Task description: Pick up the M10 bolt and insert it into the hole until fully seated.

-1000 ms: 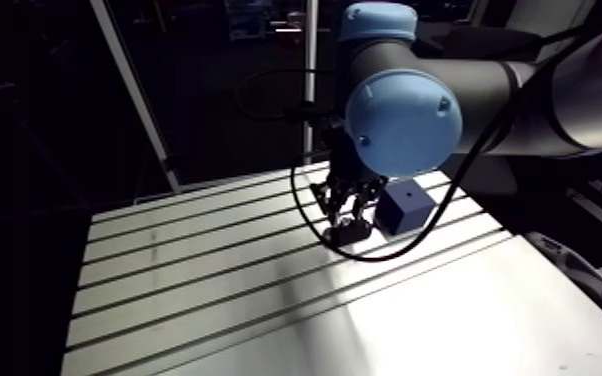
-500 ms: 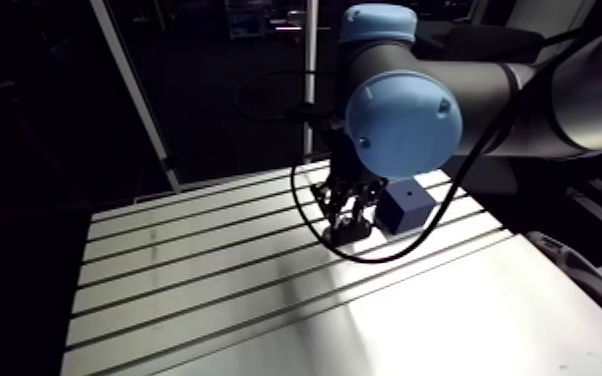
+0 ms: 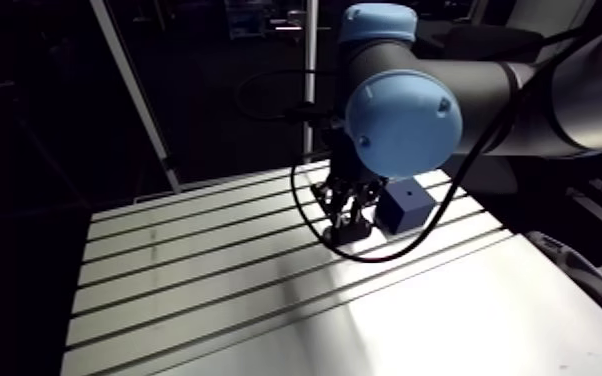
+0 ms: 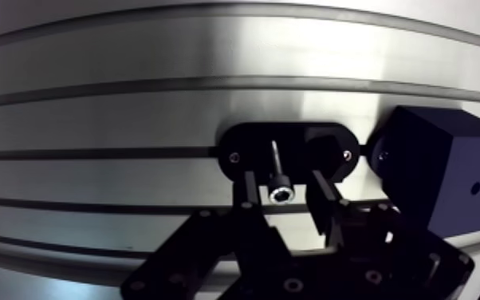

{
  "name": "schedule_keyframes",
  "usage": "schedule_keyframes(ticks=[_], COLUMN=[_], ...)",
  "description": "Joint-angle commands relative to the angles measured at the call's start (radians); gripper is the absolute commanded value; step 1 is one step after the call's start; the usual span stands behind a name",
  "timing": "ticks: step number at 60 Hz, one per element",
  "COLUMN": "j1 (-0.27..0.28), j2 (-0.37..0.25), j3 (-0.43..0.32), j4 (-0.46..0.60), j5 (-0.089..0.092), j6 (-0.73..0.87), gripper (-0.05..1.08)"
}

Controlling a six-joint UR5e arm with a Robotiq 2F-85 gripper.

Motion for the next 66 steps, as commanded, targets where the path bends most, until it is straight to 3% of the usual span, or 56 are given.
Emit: schedule_keyframes(ticks=[1, 38, 66], j1=[0.0, 0.001, 0.0], j2=[0.0, -0.001, -0.001], j3=[0.001, -0.001, 0.001], j4=[0.0, 0.0, 0.0], j5=[0.001, 0.002, 0.004], j6=[0.0, 0.002, 0.002], gripper=[0.59, 0.69, 0.69])
